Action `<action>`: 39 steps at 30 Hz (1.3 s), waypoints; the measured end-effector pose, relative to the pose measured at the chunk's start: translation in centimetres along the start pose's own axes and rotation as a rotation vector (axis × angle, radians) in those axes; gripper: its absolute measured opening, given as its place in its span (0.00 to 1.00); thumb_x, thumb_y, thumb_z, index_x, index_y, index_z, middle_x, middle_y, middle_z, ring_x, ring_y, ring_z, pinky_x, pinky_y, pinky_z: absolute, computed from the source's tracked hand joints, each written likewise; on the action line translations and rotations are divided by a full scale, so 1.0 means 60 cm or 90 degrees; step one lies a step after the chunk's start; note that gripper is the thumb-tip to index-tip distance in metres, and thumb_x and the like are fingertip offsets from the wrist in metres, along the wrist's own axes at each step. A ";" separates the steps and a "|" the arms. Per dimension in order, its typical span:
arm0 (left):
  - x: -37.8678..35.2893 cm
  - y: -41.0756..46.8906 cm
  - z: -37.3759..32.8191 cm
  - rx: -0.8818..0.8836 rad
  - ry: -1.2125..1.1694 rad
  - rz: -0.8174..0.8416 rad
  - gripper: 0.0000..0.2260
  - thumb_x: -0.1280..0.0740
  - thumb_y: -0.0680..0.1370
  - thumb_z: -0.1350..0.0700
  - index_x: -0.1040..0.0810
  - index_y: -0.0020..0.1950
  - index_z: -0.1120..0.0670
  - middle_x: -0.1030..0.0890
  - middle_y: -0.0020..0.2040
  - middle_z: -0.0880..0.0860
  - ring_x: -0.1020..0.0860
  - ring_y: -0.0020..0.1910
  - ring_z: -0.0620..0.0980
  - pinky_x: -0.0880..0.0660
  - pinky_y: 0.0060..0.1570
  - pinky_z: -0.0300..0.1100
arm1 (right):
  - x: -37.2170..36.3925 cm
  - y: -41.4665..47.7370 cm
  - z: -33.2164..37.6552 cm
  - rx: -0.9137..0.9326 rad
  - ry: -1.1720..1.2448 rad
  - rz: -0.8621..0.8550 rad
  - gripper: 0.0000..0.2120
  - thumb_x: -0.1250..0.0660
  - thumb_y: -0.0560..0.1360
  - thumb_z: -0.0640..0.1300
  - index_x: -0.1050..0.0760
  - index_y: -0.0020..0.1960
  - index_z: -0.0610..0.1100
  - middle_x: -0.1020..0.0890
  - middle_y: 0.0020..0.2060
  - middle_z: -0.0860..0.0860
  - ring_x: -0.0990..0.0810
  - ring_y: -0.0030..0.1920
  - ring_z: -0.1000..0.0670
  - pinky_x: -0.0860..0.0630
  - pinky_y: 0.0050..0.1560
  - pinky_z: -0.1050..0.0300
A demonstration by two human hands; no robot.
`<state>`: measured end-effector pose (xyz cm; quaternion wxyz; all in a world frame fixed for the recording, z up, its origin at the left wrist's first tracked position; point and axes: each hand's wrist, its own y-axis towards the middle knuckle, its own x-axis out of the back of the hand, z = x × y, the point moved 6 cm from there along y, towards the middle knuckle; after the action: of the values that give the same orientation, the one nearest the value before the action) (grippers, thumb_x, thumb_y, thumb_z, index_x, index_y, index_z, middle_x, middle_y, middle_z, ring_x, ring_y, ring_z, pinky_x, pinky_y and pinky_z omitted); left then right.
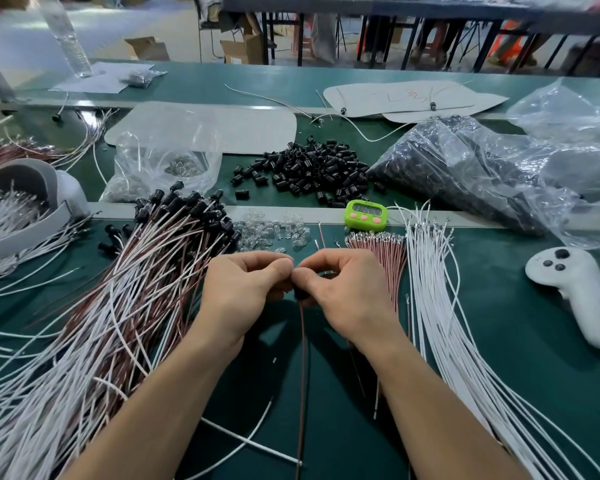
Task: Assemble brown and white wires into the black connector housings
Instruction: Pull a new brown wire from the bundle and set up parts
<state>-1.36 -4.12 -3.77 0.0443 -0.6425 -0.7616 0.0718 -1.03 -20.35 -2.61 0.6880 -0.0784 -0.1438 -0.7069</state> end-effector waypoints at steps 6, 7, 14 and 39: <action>-0.003 -0.002 -0.003 0.006 -0.055 -0.012 0.04 0.26 0.76 0.64 0.15 0.43 0.56 0.14 0.36 0.56 0.16 0.32 0.48 0.21 0.32 0.36 | 0.002 -0.003 0.013 0.022 -0.082 -0.028 0.08 0.22 0.74 0.50 0.16 0.37 0.50 0.15 0.31 0.58 0.16 0.32 0.57 0.18 0.38 0.59; -0.002 -0.002 -0.004 0.002 -0.061 -0.011 0.03 0.26 0.76 0.64 0.15 0.44 0.57 0.13 0.37 0.57 0.16 0.33 0.49 0.21 0.33 0.36 | 0.009 -0.003 0.021 0.029 -0.100 -0.042 0.10 0.23 0.74 0.51 0.16 0.36 0.50 0.16 0.30 0.59 0.17 0.32 0.58 0.21 0.36 0.64; 0.003 0.001 -0.002 -0.005 -0.059 0.000 0.03 0.26 0.76 0.62 0.14 0.44 0.56 0.13 0.39 0.57 0.15 0.36 0.49 0.20 0.35 0.36 | 0.169 -0.011 0.035 -0.168 -0.598 -0.122 0.18 0.31 0.75 0.59 0.20 0.37 0.46 0.20 0.30 0.53 0.23 0.32 0.51 0.30 0.34 0.57; -0.012 -0.001 -0.004 -0.003 -0.045 0.057 0.03 0.27 0.77 0.64 0.14 0.47 0.58 0.13 0.39 0.57 0.16 0.35 0.48 0.20 0.35 0.36 | 0.233 -0.024 0.017 -0.215 -0.181 -0.167 0.09 0.34 0.70 0.43 0.28 0.31 0.43 0.27 0.27 0.46 0.30 0.30 0.48 0.31 0.36 0.52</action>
<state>-1.25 -4.85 -3.50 0.0128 -0.6733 -0.7332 0.0948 -3.11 -33.30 2.55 0.5407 -0.2714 -0.1280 -0.7859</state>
